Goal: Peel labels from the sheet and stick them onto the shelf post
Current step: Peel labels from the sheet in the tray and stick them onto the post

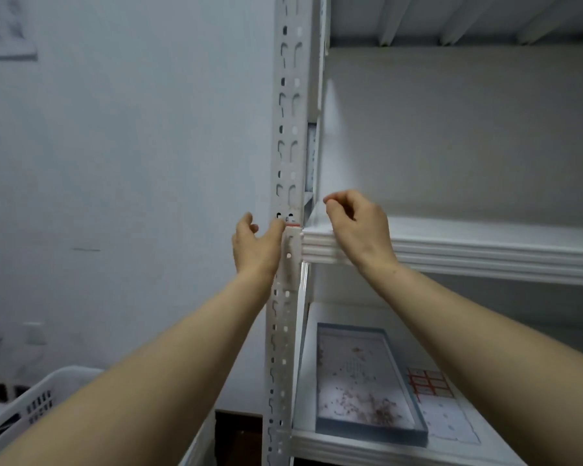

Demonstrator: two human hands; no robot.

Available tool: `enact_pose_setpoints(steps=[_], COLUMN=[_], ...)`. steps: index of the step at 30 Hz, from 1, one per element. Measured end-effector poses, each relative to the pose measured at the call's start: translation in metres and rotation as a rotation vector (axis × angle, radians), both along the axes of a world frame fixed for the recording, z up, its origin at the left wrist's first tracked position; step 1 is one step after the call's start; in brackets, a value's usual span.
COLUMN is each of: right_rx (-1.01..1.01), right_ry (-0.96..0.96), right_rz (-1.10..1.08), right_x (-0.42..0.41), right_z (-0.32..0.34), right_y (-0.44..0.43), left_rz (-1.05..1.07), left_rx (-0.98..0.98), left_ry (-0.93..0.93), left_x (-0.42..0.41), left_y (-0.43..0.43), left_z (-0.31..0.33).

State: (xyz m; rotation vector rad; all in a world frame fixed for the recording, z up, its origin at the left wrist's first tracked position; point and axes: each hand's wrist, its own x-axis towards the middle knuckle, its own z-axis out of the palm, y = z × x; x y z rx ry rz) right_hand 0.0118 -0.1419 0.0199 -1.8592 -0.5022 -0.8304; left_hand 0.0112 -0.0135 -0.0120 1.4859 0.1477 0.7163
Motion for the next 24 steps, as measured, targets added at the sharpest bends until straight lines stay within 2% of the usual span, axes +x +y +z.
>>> enact_pose_setpoints(steps=[3, 7, 10, 16, 24], right_rx=[-0.009, 0.071, 0.118, 0.046, -0.053], right_ry=[0.066, 0.244, 0.302, 0.309, 0.234], right_rz=[0.053, 0.180, 0.240, 0.205, 0.145], right_x=[0.009, 0.029, 0.036, 0.039, 0.030], right_z=[0.018, 0.028, 0.028, 0.028, 0.025], right_y=[0.012, 0.035, 0.040, 0.042, 0.037], left_rz=[-0.162, -0.227, -0.228, -0.245, -0.227], left_rx=[-0.069, -0.109, -0.127, -0.164, -0.124], left_ry=[0.022, -0.025, -0.051, -0.087, -0.043], left_x=[0.010, 0.016, 0.017, 0.015, 0.012], left_y=[0.007, 0.004, 0.001, -0.003, -0.008], left_z=[0.007, 0.009, 0.006, 0.007, 0.015])
